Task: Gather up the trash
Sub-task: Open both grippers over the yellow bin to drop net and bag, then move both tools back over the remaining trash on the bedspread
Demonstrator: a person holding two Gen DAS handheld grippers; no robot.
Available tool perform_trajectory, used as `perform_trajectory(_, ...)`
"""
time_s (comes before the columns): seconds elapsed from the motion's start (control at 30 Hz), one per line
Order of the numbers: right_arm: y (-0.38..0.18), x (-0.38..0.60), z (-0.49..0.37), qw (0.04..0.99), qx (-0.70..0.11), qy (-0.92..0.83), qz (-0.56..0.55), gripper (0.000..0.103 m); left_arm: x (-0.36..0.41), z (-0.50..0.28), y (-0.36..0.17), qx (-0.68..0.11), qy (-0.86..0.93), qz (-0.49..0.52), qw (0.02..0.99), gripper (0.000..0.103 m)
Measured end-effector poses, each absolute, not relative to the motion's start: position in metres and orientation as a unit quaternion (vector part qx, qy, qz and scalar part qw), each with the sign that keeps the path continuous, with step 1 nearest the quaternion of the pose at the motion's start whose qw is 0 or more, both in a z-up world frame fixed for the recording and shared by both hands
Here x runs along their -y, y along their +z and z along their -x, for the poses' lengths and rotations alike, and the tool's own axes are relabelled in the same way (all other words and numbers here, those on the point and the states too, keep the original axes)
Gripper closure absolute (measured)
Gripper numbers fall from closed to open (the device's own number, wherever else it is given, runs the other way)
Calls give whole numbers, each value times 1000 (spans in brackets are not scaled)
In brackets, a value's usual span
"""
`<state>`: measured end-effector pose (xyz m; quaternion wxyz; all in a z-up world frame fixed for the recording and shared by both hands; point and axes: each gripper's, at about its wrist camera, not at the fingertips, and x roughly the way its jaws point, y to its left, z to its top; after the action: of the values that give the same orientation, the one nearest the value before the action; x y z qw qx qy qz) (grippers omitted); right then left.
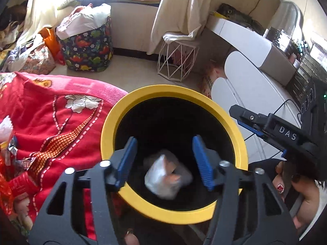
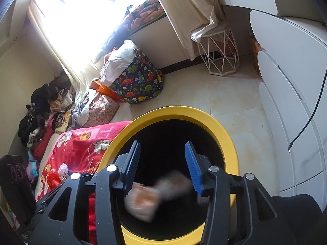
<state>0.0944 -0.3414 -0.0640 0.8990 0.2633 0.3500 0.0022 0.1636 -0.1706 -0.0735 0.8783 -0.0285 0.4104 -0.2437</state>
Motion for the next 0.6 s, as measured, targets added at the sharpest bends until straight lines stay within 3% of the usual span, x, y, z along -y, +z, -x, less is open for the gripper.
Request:
perform_trajectory(0.1,-61,338,-96,904,-343,4,-257,48,162,-158,-67,-399,-233,39,886,28)
perform_trajectory(0.23,-57,331,-96,911,-337,5,-238,41,151,-150,-59,-385,-217,45,896,12)
perform_trajectory(0.6,-45,306,-91,931,-315,19,-184,31,118,-133,-40,-351,-172,47,919,11)
